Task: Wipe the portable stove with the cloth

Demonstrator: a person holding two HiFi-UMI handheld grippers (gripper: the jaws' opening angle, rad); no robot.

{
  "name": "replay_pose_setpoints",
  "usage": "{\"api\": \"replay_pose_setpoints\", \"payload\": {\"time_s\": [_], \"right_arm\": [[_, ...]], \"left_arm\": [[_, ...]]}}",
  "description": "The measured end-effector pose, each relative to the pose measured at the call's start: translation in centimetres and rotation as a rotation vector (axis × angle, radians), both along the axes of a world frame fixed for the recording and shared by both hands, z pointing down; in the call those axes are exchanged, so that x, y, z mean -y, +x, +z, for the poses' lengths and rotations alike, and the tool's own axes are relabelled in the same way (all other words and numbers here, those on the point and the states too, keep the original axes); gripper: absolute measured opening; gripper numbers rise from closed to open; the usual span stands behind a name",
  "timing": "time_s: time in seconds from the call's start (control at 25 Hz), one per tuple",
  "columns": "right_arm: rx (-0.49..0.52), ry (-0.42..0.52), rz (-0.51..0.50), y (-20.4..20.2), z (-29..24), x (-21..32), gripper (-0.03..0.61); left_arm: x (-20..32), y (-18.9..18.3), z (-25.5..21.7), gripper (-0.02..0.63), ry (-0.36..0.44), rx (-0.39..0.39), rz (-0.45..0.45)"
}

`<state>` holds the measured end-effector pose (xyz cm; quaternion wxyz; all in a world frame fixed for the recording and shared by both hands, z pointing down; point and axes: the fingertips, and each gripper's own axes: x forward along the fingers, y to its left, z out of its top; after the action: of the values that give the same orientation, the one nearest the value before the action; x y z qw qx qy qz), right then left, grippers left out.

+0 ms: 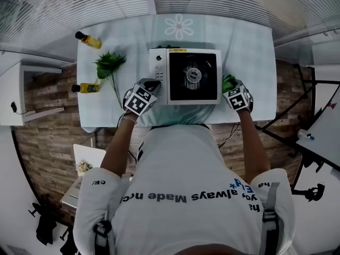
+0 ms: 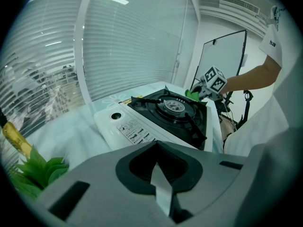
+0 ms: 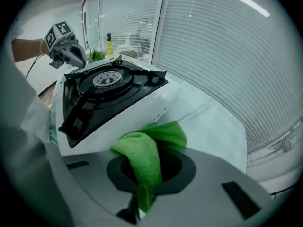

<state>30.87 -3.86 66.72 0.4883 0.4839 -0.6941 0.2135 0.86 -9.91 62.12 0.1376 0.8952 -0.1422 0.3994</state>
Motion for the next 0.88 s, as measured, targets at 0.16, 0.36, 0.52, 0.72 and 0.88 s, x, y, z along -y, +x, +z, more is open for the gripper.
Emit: {"api": "replay_pose_setpoints", "payload": {"time_s": [0.16,0.36,0.52,0.72,0.88], "right_arm": [[-0.003,0.006,-0.001,0.6,0.1,2.1,0.023],[-0.015,0.013,-0.01,1.2,0.1,4.9,0.023],[-0.03,0.01,-0.024,1.8,0.4,6.9,0.023],[-0.055,0.014,-0.049,2.4,0.0,9.5,0.023],[-0.075,0.016,-0.072,2.8,0.2,11.6,0.023]], "left_arm": [[-0.1,0.0,0.0,0.012,-0.006,-0.005,-0.011],[0.0,-0.1,0.1,0.012,-0.01,-0.009,-0.022],[0.1,0.0,0.2,0.012,-0.009,-0.02,-0.023],[0.0,0.0,0.1,0.012,-0.026,-0.009,-0.028],[0.1,0.0,0.1,0.012,-0.04,-0.014,-0.04]]}}
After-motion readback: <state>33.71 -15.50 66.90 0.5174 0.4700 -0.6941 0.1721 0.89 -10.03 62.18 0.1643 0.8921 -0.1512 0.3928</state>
